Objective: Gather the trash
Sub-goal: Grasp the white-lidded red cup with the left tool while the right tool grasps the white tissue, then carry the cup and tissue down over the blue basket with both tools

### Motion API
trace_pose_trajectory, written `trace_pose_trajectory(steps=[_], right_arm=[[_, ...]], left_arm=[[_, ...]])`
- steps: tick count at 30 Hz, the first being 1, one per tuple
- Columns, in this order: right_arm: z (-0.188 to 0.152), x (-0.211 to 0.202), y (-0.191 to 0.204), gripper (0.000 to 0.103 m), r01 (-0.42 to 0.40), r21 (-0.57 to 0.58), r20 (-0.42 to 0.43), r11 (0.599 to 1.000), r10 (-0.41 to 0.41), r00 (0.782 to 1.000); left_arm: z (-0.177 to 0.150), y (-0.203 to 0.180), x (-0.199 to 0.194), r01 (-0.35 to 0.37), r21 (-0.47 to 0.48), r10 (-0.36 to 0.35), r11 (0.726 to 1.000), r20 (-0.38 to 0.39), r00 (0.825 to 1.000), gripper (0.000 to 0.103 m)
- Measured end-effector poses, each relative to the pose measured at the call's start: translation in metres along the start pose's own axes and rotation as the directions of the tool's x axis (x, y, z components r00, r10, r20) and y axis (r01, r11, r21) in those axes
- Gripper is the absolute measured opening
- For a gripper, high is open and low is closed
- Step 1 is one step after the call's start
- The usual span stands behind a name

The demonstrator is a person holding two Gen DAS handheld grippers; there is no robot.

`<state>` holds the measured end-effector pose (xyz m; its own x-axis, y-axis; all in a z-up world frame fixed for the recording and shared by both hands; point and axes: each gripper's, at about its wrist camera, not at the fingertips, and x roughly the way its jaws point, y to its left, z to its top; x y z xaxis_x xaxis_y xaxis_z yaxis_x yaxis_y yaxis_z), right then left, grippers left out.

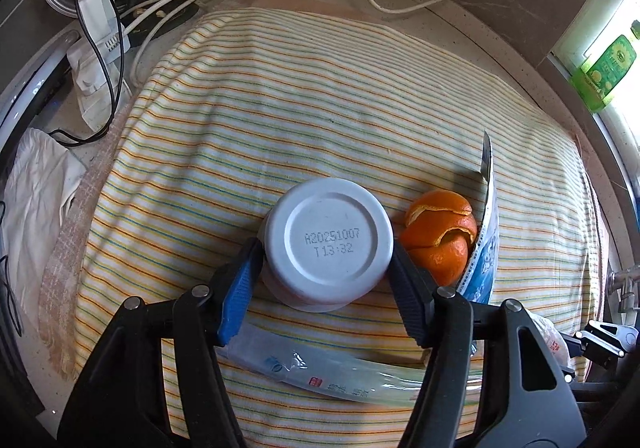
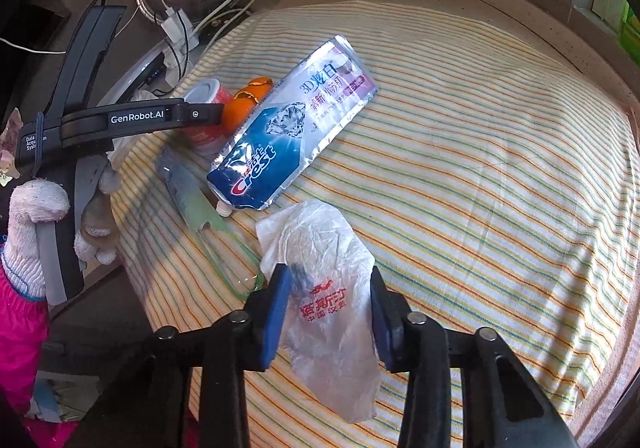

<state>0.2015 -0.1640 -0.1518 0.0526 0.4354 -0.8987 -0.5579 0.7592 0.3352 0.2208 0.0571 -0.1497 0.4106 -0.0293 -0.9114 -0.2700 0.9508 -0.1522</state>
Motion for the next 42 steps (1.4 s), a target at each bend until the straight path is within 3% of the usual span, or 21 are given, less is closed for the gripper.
trace_pose_trajectory(steps=[3, 9, 23, 42], right_arm=[[-0.004, -0.004, 0.002, 0.015, -0.010, 0.015, 0.019, 1.000, 0.010, 1.000], [-0.007, -0.018, -0.003, 0.006, -0.015, 0.064, 0.085, 0.998, 0.009, 0.996], [-0.022, -0.056, -0.007, 0.006, -0.011, 0.161, 0.208, 0.987, -0.024, 0.978], [-0.055, -0.086, 0.046, 0.006, -0.007, 0.187, 0.293, 0.982, -0.049, 0.955]], left_arm=[[-0.001, 0.001, -0.005, 0.004, -0.005, -0.004, 1.000, 0.010, 1.000, 0.064], [0.000, 0.009, -0.018, 0.006, -0.016, -0.005, 1.000, 0.041, 0.999, 0.064], [-0.019, 0.039, -0.065, 0.024, -0.032, -0.021, 0.999, 0.103, 0.994, 0.064], [-0.086, 0.081, -0.118, 0.058, -0.045, -0.052, 0.997, 0.126, 0.991, 0.064]])
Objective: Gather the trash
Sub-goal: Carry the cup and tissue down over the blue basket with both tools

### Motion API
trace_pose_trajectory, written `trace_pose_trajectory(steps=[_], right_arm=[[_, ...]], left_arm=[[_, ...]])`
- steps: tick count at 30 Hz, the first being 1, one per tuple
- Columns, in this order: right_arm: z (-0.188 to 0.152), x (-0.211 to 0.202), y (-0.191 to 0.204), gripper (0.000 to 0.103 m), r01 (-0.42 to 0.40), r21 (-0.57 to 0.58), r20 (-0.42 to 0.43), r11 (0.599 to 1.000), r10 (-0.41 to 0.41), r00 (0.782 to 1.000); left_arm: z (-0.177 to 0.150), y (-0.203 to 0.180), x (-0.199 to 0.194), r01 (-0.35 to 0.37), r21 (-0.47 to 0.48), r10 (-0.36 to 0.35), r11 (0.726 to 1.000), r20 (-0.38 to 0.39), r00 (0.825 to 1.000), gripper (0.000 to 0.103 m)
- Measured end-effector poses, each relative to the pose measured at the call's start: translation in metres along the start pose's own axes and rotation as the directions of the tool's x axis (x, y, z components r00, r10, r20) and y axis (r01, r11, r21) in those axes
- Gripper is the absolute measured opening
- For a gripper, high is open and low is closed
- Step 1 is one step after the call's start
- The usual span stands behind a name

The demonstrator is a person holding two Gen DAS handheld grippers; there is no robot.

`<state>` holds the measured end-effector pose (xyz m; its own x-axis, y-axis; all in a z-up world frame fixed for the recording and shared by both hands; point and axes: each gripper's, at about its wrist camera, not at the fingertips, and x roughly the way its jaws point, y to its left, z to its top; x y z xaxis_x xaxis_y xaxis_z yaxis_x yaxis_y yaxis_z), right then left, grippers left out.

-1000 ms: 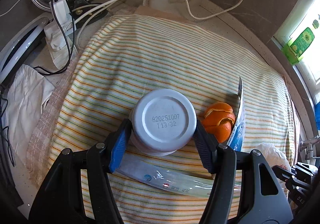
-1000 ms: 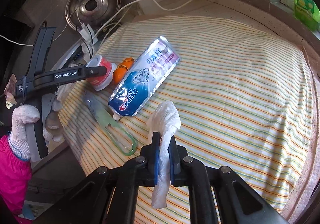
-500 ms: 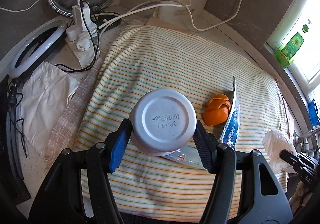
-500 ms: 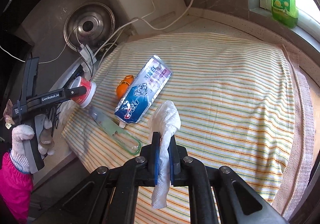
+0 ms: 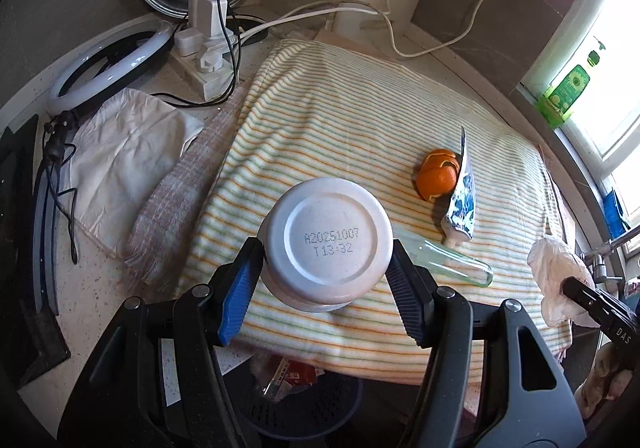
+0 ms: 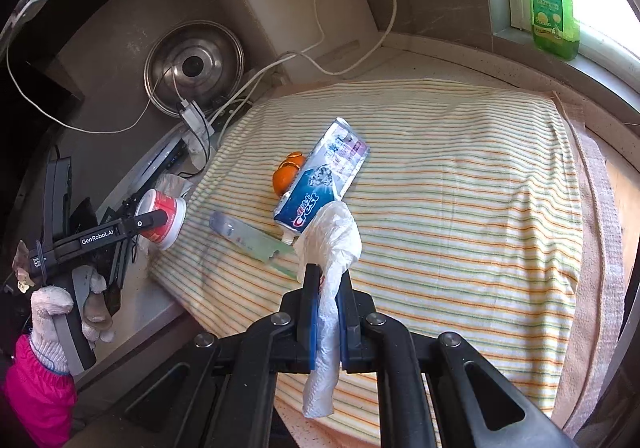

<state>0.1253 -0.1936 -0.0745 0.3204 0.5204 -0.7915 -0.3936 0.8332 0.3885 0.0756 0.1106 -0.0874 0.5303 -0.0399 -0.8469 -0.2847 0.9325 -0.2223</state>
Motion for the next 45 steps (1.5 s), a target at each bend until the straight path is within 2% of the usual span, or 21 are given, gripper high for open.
trace_pose_trajectory(steps=[10, 24, 45], right_arm=[[-0.030, -0.001, 0.034, 0.006, -0.023, -0.012, -0.017, 1.000, 0.022, 1.000], [-0.065, 0.005, 0.074, 0.006, -0.064, -0.021, -0.054, 0.998, 0.063, 0.997], [-0.134, 0.035, 0.116, 0.006, -0.078, -0.037, -0.171, 0.996, 0.070, 0.983]], left_arm=[[-0.038, 0.020, -0.021, 0.001, 0.002, -0.001, 1.000, -0.016, 1.000, 0.064], [-0.092, 0.046, -0.029, 0.021, -0.023, -0.022, 1.000, -0.067, 0.998, 0.064], [-0.175, 0.052, -0.002, 0.063, -0.003, -0.062, 0.998, -0.218, 0.974, 0.064]])
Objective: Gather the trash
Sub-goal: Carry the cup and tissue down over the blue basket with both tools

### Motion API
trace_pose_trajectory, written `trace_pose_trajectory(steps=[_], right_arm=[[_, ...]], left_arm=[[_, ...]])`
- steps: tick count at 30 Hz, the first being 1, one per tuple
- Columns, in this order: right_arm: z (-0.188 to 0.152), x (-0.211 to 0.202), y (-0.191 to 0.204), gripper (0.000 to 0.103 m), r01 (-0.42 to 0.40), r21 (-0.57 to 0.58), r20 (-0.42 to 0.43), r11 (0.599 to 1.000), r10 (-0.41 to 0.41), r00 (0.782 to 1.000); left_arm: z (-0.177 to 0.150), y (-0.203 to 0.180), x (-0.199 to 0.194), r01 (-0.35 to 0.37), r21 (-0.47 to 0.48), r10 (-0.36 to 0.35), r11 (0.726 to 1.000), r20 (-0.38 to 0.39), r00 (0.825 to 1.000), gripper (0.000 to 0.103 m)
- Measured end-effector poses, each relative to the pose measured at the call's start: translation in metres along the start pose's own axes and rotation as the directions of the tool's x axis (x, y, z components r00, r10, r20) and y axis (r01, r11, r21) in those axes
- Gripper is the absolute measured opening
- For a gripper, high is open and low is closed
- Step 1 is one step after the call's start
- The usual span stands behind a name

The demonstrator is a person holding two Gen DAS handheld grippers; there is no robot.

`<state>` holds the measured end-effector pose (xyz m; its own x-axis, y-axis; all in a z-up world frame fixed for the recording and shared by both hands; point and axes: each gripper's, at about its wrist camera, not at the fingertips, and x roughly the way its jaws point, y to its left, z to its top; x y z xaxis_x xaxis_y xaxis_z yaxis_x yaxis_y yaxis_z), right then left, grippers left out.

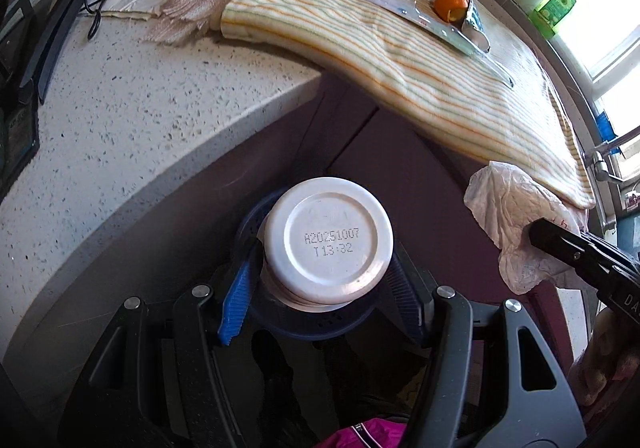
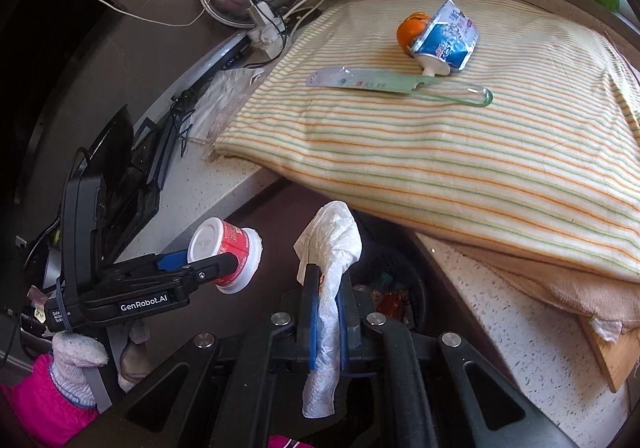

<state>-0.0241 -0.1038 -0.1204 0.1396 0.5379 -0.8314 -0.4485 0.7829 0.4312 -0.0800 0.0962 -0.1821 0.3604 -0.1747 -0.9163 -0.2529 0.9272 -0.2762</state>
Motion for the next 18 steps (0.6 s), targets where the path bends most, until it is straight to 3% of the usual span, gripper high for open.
trace_pose_trajectory(steps=[18], right_arm=[[-0.037, 0.056, 0.004, 0.006, 0.068, -0.040, -0.124, 0.997, -0.072, 0.990]], left_arm=[[-0.033, 0.008, 0.066, -0.005, -0.003, 0.005, 1.000, -0.151, 0.989, 0.064]])
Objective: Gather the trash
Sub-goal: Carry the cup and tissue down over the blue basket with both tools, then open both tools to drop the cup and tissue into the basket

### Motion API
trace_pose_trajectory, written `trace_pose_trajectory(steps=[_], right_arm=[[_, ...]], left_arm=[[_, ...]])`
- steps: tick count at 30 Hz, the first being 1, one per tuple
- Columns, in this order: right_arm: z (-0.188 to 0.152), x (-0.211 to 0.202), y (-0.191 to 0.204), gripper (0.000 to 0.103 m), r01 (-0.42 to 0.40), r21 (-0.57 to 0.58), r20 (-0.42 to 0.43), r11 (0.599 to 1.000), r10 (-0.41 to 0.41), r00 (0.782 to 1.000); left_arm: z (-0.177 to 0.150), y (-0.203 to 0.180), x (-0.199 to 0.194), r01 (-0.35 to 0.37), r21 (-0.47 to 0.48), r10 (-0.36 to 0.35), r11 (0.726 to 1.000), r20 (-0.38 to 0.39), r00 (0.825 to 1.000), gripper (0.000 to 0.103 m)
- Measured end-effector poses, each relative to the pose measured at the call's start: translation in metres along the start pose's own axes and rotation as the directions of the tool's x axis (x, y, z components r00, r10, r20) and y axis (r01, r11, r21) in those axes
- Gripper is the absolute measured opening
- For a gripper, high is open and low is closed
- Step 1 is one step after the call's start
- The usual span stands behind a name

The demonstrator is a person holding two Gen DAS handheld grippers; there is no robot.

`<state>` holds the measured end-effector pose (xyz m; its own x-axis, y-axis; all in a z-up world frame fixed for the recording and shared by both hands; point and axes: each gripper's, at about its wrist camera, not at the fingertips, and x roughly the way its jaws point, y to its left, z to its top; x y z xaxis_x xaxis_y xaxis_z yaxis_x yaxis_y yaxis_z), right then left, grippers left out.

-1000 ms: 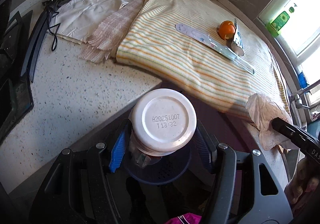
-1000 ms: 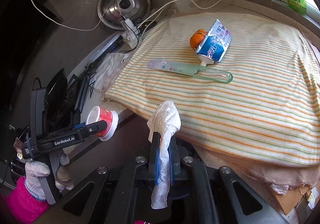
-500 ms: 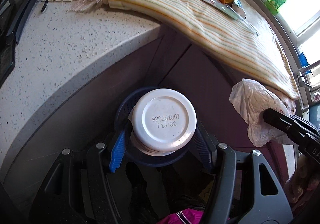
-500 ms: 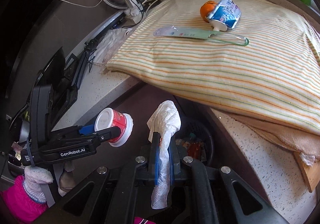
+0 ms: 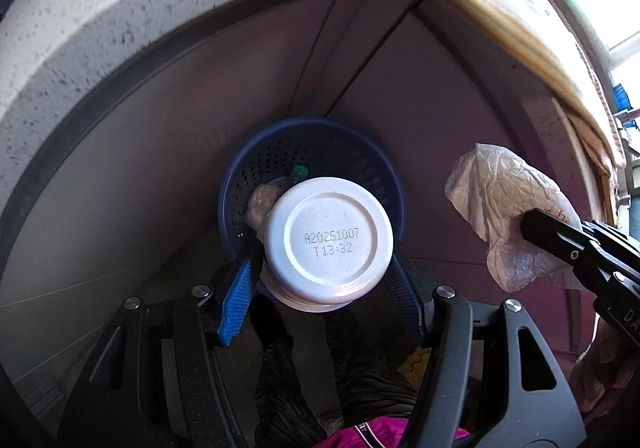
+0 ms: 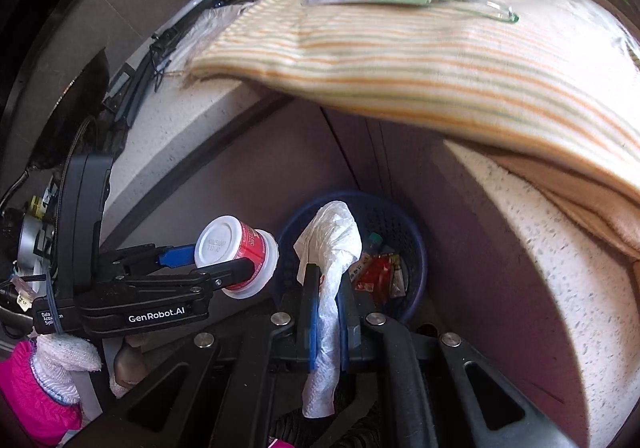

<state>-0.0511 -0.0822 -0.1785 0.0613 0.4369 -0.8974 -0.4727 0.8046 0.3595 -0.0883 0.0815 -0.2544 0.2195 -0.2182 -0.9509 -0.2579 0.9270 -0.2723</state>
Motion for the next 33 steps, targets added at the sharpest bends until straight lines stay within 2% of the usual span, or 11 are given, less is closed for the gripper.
trace_pose_trajectory(steps=[21, 33], right_arm=[[0.000, 0.068, 0.002, 0.009, 0.051, -0.027, -0.089, 0.998, -0.053, 0.995], [0.004, 0.084, -0.006, 0.013, 0.062, -0.027, -0.105, 0.998, -0.064, 0.992]], left_arm=[[0.001, 0.007, 0.049, -0.032, 0.021, 0.033, 0.999, -0.066, 0.997, 0.064], [0.009, 0.012, 0.062, -0.059, 0.028, 0.061, 0.998, -0.079, 0.995, 0.064]])
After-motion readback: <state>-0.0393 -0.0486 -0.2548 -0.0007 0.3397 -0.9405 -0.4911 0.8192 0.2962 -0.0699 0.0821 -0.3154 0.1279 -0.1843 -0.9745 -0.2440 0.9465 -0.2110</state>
